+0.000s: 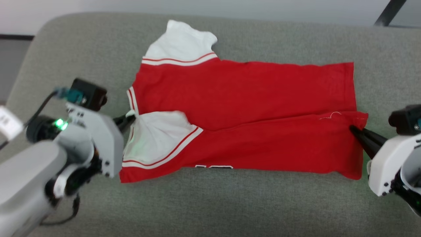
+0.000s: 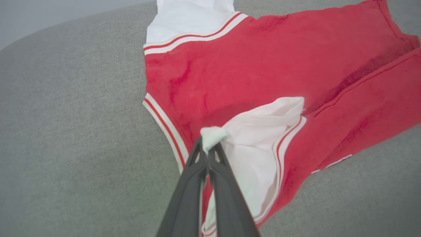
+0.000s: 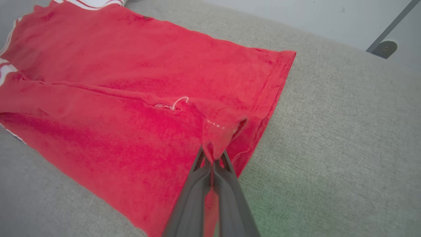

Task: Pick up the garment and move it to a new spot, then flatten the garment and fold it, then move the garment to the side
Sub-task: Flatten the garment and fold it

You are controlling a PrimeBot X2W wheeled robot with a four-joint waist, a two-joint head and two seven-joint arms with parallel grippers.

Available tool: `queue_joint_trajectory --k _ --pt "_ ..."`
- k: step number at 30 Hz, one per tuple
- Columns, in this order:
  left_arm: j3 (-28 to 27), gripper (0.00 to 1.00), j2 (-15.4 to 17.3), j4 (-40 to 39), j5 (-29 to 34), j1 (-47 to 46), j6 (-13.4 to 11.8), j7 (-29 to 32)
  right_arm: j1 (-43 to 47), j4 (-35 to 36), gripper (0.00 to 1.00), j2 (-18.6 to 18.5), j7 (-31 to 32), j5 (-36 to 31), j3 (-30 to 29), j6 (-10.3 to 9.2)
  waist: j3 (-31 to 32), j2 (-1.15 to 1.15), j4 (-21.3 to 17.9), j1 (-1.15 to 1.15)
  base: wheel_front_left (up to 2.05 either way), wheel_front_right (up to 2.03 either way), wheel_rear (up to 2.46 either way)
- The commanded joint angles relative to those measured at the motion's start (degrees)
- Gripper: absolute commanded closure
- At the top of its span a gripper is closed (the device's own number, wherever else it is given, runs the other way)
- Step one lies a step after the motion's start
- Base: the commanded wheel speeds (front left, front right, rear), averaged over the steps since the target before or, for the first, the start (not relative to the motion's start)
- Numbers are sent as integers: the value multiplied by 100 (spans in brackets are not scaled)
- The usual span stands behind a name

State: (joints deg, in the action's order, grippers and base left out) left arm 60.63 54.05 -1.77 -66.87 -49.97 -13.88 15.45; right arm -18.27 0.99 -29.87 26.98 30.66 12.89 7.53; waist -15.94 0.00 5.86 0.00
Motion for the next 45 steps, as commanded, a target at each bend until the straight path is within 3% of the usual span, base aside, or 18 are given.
queue_joint_trajectory --k 1,8,19,23,24,25,26,27,36,45 --pt "36 100 -187 317 -1 -173 174 121 -168 -139 100 47 78 -58 36 -9 -228 0 -72 0 0 0 0" --pt "251 100 -806 1560 -59 -559 797 546 -569 -673 100 229 385 47 184 -9 -385 0 -115 0 0 0 0" --pt "410 98 -1236 2610 -140 -703 1286 770 -637 -957 100 296 744 297 412 -9 -122 0 -54 0 0 0 0" --pt "412 27 -1340 2786 -141 -738 1312 746 -646 -1024 100 279 944 338 461 -9 45 0 -19 0 0 0 0" --pt "415 17 -1360 2820 -145 -741 1325 741 -645 -1043 94 264 1013 335 476 -9 93 0 -7 0 0 0 0" --pt "417 6 -1364 2851 -99 -764 1344 688 -648 -1065 65 262 1077 334 480 -9 143 0 1 0 0 0 0" --pt "391 0 -1377 2891 -114 -756 1330 650 -656 -1082 26 265 1142 326 487 -9 193 0 5 0 0 0 0" --pt "388 0 -1399 2919 -144 -725 1337 639 -667 -1078 0 266 1181 319 506 -9 244 0 12 0 0 0 0" --pt "399 0 -1363 2878 -4 -522 1273 277 -530 -958 0 188 1029 248 519 -9 761 0 77 0 0 0 0" --pt "250 0 -992 2069 -97 9 772 -185 -190 -313 0 4 -293 -40 412 -9 1179 0 81 0 0 0 0"
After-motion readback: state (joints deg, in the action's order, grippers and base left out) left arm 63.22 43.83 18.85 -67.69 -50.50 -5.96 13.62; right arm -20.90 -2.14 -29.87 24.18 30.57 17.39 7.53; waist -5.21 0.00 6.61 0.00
